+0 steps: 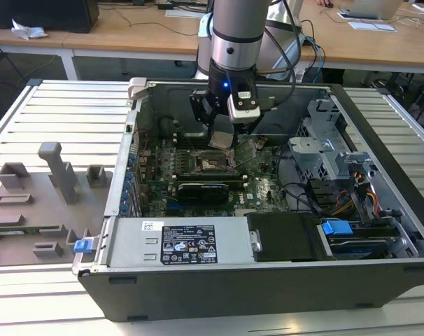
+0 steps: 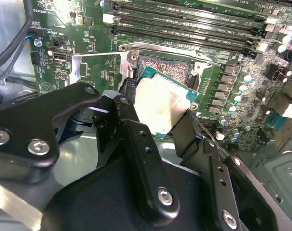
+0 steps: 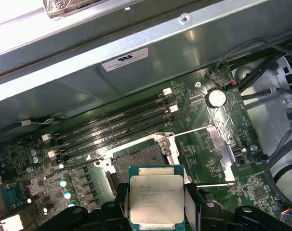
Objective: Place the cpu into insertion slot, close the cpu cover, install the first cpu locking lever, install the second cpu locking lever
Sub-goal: 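Place the cpu into insertion slot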
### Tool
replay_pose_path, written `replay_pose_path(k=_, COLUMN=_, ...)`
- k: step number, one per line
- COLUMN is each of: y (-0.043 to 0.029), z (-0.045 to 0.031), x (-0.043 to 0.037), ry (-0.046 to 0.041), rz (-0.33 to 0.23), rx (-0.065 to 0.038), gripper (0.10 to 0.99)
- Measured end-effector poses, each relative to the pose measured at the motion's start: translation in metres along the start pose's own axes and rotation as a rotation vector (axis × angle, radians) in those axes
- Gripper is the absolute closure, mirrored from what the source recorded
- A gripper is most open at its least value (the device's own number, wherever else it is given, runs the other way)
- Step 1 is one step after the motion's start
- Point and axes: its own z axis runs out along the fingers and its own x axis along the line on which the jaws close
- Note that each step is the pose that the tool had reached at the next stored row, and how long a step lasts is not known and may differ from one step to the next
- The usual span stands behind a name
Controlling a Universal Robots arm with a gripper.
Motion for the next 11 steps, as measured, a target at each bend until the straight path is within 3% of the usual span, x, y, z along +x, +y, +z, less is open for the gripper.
replay_pose_path(k=11, y=0.0, z=0.0002, x=0.0, ry=-0.0012, rz=0.024, rx=0.0, gripper=0.545)
